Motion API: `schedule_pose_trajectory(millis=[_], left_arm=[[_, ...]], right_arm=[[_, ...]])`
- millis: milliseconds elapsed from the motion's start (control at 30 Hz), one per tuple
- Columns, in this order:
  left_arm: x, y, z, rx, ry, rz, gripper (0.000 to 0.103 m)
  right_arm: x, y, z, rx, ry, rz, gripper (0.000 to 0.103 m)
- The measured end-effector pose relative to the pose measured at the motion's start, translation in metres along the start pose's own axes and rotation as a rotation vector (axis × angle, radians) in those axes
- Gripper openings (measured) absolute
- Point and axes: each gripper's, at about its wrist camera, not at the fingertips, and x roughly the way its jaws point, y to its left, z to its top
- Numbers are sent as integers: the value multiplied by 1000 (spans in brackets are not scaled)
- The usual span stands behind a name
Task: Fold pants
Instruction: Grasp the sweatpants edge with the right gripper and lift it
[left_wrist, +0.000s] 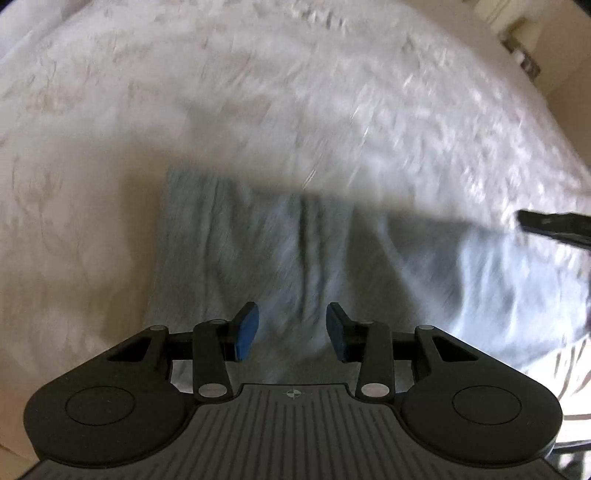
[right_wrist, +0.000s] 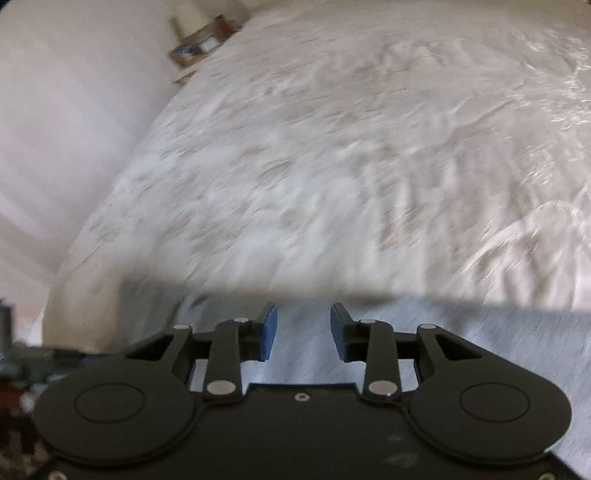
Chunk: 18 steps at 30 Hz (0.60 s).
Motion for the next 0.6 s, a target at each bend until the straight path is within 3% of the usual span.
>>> schedule_pose_trajectory(millis=[233, 367, 467, 600], left_arm=[[17, -42, 43, 42, -26, -24, 40], [38, -65, 63, 101, -23, -47, 40], [60, -85, 77, 151, -3, -59, 40], [85, -103, 85, 207, 38, -62, 40]], right_arm=[[50, -18, 35, -55, 117, -5, 37], [56, 0, 11, -171, 230, 87, 37], [52, 12, -20, -251, 283, 80, 37], [57, 13, -52, -224, 317, 69, 37]])
